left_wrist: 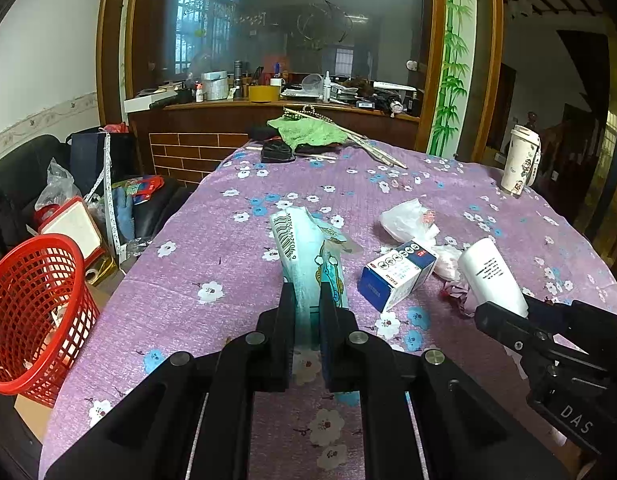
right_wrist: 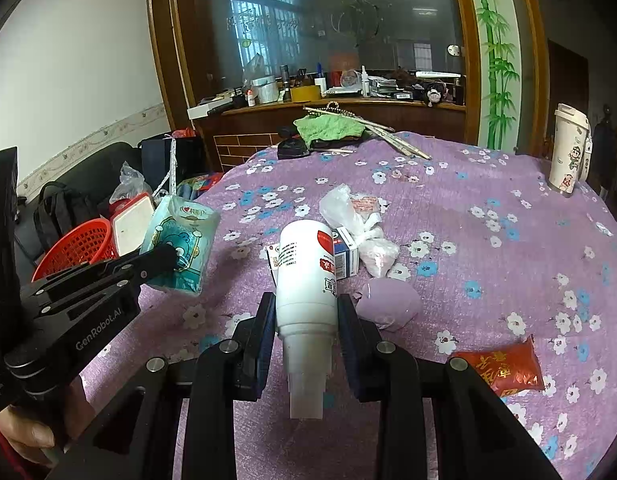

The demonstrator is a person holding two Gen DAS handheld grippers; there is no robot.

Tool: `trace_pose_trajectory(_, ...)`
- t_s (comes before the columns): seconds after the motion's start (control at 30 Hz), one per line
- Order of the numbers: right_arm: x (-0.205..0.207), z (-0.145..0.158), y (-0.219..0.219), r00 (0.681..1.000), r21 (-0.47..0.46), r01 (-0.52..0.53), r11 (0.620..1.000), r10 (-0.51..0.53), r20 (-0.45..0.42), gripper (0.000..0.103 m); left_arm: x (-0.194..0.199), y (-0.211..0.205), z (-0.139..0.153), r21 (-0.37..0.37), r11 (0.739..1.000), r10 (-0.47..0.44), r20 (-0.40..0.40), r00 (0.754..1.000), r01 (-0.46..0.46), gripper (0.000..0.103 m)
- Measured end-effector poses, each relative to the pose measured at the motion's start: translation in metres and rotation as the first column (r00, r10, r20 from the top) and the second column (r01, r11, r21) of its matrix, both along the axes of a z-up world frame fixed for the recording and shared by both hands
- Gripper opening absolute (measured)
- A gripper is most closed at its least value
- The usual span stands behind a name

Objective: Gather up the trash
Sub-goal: 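Lift the tissue pack with the left tool while the right tool holds the spray bottle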

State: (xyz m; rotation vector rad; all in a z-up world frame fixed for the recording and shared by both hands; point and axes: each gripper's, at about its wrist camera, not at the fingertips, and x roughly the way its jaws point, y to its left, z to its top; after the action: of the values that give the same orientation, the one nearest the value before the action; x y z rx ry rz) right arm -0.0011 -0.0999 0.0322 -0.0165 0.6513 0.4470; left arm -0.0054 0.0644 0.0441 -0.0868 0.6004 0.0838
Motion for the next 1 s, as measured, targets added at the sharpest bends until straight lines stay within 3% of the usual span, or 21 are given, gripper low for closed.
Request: trace_pose_trajectory(1.0, 0.0071, -0.0035, -0.0014, 1.0, -0.018, 0.012, 1.0, -0.012, -0.021, 0.033, -0.0036, -0.0052, 0.0018, 0.031, 0.999, -0.007, 0.016, 1.0, 0.006, 0.01)
